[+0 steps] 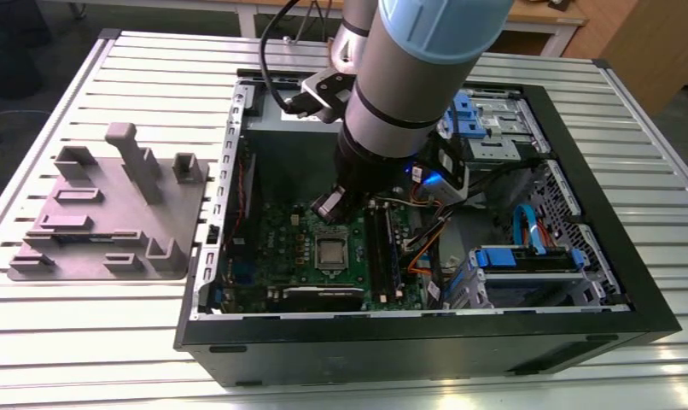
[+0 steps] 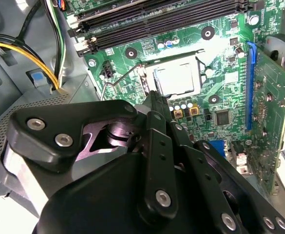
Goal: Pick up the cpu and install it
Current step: 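Install the first cpu locking lever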
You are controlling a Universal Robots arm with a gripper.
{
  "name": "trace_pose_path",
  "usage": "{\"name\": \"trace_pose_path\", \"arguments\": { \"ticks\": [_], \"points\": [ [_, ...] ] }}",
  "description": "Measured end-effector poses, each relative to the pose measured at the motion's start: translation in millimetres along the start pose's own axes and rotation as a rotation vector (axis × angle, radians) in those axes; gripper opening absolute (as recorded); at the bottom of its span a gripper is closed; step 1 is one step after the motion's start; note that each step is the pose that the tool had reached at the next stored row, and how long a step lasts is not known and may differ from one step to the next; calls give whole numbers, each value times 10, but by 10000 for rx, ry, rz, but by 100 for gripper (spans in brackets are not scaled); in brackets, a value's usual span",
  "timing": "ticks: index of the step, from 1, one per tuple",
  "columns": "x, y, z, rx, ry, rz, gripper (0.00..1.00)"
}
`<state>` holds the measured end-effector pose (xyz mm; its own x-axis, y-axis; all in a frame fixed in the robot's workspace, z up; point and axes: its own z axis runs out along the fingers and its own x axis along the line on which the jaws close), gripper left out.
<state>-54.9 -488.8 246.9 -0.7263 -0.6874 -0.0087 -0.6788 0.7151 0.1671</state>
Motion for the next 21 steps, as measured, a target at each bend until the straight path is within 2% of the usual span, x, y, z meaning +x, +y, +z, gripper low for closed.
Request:
{"name": "trace_pose_path", "arguments": {
  "ticks": [9,13,17,21],
  "points": [
    [-11,-10,-1,-1,-1,-1,11],
    [-117,-105,-14,-1,0,-2,11],
    [-235,-142,-18,-1,0,0,11],
    [-349,-146,-14,-1,-1,-2,11]
  ]
}}
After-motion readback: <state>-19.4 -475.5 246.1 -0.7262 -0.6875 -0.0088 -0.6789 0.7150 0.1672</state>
